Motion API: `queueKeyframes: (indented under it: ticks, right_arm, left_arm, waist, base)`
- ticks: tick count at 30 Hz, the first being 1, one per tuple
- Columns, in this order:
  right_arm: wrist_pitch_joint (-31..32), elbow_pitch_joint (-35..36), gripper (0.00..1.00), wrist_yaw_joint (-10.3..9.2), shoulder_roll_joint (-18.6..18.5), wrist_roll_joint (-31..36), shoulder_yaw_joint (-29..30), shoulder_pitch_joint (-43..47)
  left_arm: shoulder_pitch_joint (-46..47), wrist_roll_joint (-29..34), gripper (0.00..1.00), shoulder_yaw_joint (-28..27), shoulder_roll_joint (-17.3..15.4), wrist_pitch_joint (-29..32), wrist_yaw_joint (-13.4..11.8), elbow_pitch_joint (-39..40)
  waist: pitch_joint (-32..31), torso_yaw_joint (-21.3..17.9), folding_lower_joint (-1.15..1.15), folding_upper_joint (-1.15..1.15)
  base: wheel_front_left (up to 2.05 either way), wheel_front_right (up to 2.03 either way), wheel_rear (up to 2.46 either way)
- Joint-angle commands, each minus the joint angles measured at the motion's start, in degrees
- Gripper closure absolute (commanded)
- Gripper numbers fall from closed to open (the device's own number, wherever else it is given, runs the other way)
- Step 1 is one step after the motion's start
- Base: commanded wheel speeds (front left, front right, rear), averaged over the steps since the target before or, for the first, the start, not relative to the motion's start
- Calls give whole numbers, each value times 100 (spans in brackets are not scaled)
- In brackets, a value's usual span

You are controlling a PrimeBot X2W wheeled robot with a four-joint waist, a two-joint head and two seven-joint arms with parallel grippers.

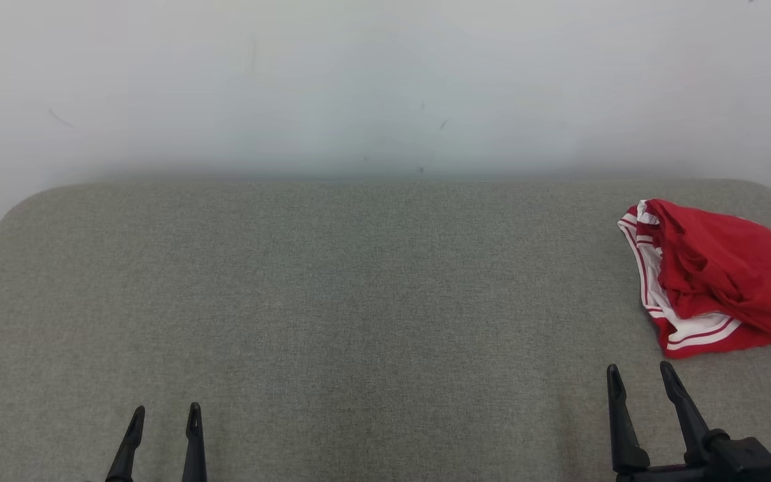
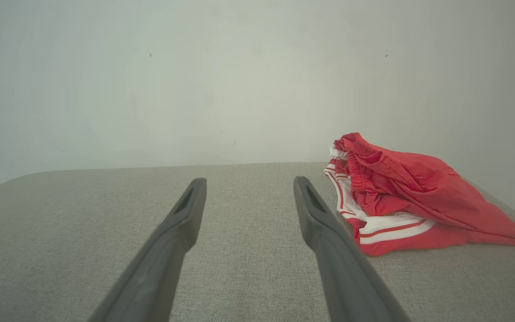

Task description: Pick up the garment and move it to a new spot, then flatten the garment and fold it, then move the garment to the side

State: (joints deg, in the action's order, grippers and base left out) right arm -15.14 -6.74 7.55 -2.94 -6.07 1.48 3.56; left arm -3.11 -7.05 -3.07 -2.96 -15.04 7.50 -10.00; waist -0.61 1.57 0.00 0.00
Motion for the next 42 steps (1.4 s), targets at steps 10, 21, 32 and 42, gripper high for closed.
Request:
queueKeyframes:
  ticks: [10,21,32,42]
  right_arm:
    - [-6,-89,0,-13,8,-29,17,-25]
    - [1,-170,100,0,2,-25,35,-2]
    - [478,-537,100,-1,6,-1061,271,-279]
    - [874,-712,100,-2,0,-1957,470,-531]
  left_arm:
    - [7,58,0,-35,10,-6,-23,33]
    - [2,32,100,19,4,1,-1,-25]
    - [163,-1093,100,110,19,126,1,-274]
    - [316,-2059,100,215,16,180,0,-321]
  waist:
    - [2,3,0,0]
    - [-5,-1,0,0]
    - [3,-13,0,0]
    - [12,-24,0,0]
  base:
    - [0,0,0]
    - [0,0,0]
    - [0,0,0]
    - [0,0,0]
